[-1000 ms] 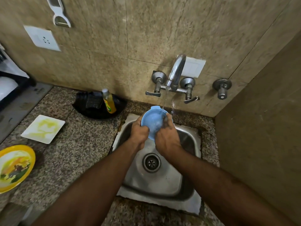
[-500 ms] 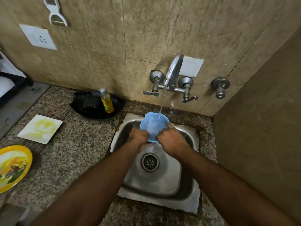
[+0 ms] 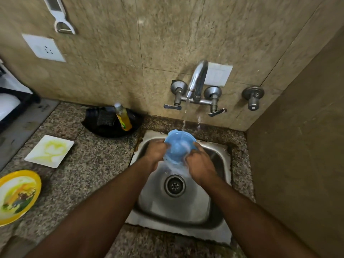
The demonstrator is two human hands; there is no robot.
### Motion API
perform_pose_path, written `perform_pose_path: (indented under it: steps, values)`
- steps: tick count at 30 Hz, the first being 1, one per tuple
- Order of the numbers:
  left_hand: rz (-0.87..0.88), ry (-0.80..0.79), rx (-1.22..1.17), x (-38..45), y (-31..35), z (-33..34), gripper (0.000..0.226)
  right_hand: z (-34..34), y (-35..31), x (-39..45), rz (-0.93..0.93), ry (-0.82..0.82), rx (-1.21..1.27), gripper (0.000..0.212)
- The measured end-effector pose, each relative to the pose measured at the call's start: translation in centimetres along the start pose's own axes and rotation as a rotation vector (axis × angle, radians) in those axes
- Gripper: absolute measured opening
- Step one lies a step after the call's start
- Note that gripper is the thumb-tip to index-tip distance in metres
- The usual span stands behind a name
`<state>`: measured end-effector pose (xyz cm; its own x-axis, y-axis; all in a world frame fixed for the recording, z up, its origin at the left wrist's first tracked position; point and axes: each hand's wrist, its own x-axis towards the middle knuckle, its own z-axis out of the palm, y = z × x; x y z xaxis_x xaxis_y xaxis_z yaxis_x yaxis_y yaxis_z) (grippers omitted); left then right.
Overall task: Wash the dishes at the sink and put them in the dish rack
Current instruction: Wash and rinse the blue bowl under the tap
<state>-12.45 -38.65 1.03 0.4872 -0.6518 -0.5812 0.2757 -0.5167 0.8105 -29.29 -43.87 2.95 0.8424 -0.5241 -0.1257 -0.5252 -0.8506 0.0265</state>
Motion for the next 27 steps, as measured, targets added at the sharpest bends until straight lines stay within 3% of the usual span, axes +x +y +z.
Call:
perform_pose_path:
  steps: [5,8,12,16,18,21,24,27]
  values:
    - [0.068,0.030,0.010,0.3,-0.5,-0.6,0.022,3.2,-2.0,0.1,0.057,0.173,0.516,0.020]
    - [-0.066,-0.030,-0.080,-0.3,-0.8,-1.2,0.019,4.7,-1.3,-0.9,0.079,0.081,0.755,0.017]
    - [-0.148,-0.113,-0.037,-0.4,-2.2,-1.7,0.038,4.5,-1.4,-1.4,0.447,-0.052,1.564,0.032]
    - [-0.113,-0.046,-0.040,-0.7,-2.4,-1.4,0.046,3.6,-1.8,-0.7,0.675,-0.021,2.121,0.033]
    - [-0.091,-0.039,-0.029,-0.9,-2.3,-1.2,0.039,3.6,-1.8,-0.4,0.817,-0.006,2.329,0.037]
    - [-0.050,-0.032,0.025,-1.1,-2.1,-1.2,0.027,3.8,-2.3,-0.1,0.991,0.019,2.450,0.037]
    - [-0.023,-0.022,0.062,-1.6,-1.7,-1.1,0.025,3.6,-2.8,0.2,0.949,0.047,2.428,0.036]
    - [-0.089,-0.086,-0.002,-2.4,-1.4,-0.8,0.040,2.5,-3.6,1.0,0.747,0.133,2.043,0.025]
